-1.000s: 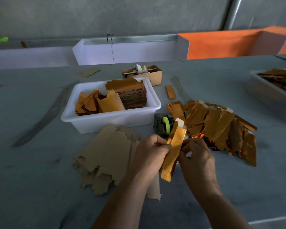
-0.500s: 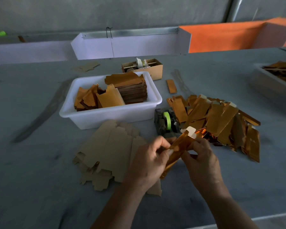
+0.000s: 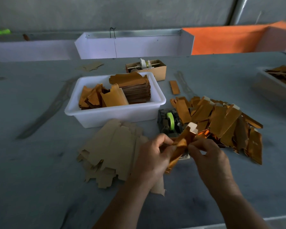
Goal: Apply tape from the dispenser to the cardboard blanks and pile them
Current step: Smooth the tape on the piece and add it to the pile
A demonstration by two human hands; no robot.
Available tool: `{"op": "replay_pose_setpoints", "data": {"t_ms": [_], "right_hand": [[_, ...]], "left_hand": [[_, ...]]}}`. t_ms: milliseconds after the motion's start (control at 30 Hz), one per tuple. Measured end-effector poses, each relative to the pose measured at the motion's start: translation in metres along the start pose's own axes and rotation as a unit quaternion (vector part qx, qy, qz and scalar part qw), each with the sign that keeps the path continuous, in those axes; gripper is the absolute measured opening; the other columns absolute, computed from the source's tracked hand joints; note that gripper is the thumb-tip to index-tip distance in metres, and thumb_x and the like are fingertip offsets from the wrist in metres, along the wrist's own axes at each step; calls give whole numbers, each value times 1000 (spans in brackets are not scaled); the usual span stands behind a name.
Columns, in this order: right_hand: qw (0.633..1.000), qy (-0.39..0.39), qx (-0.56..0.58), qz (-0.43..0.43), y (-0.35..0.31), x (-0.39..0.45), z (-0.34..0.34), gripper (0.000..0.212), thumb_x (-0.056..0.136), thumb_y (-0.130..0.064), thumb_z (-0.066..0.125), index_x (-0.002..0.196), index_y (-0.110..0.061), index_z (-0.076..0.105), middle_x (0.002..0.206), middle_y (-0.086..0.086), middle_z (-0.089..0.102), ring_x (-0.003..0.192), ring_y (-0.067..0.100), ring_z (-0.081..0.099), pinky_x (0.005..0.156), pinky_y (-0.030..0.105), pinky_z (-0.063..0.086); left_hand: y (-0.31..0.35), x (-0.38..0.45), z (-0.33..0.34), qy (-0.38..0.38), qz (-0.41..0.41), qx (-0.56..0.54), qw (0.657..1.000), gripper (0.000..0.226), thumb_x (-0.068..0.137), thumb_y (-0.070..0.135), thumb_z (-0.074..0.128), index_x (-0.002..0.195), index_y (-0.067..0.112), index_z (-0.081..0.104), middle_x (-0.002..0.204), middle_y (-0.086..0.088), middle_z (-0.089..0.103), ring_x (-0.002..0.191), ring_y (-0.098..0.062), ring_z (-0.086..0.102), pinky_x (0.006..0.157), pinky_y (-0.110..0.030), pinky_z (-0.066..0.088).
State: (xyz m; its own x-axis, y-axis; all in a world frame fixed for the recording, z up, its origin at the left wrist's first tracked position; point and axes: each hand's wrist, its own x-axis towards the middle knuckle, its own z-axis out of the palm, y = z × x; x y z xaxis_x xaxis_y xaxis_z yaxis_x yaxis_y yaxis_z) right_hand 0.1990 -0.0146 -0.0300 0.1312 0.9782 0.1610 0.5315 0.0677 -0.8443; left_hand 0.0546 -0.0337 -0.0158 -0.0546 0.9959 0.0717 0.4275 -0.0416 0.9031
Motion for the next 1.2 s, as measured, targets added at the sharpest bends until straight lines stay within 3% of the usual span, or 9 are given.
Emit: {"op": "replay_pose_setpoints", "data": {"t_ms": [67,200,267,367,567,800,933,1100,1200], "right_hand": [[999,-11,32,-2,0,-6,-10,11,89,-21,59,79,-25,61,90,-8,58,85,7,55,63,24,40],[993,-42,108,13,-7,-19,-30,11,87,-14,59,79,-21,62,79,-1,61,81,19,58,72,40,51],[987,-78,141,-3,-14,-24,-37,14,85,-8,59,80,-19,65,79,-5,64,74,10,59,65,30,51],[977,-115,175,-35,-27,-27,-42,20,82,-1,60,79,-19,68,81,-9,67,68,4,59,58,16,50],[975,-142,154,-74,-37,-29,-39,25,81,-4,61,81,-27,71,83,-5,68,72,8,60,58,14,48],[983,-138,94,-78,-35,-29,-38,39,82,-15,62,107,-45,61,84,-8,68,77,9,63,63,24,53],[986,-126,67,-87,-39,-29,-39,33,79,-15,67,93,-40,52,79,-10,68,73,7,64,63,27,52],[990,-113,37,-77,-41,-28,-39,24,77,-21,68,85,-34,49,85,-23,66,73,0,64,56,19,49],[991,-109,26,-68,-41,-29,-37,20,76,-26,68,85,-32,50,83,-26,65,71,-1,64,53,17,49]], "left_hand": [[6,0,0,1,-53,-42,998,5,88,26,66,86,21,65,82,5,68,74,-10,64,63,-24,54],[16,-7,-2,8,-136,-138,981,6,86,23,67,82,22,64,76,8,65,60,4,60,46,-7,41],[20,-11,-6,9,-159,-156,975,6,86,21,67,82,21,64,76,7,65,61,0,61,49,-12,43],[31,-16,-12,-11,-174,-204,963,4,83,16,70,82,17,66,76,0,69,71,-15,70,65,-28,58],[39,-21,-15,-25,-192,-220,956,8,79,11,74,84,11,68,85,-9,74,79,-22,73,77,-39,60],[40,-25,-16,-37,-199,-258,945,5,82,4,70,82,9,70,79,-7,74,73,-19,73,70,-31,60],[42,-24,-19,-65,-201,-272,939,4,82,4,69,85,7,69,80,-7,74,76,-20,73,74,-32,60],[44,-23,-24,-102,-209,-285,930,5,82,3,68,86,6,69,82,-8,75,78,-19,74,71,-27,59],[47,-24,-25,-115,-201,-276,933,17,78,14,74,90,3,69,82,-7,75,77,-18,73,73,-27,60]]}}
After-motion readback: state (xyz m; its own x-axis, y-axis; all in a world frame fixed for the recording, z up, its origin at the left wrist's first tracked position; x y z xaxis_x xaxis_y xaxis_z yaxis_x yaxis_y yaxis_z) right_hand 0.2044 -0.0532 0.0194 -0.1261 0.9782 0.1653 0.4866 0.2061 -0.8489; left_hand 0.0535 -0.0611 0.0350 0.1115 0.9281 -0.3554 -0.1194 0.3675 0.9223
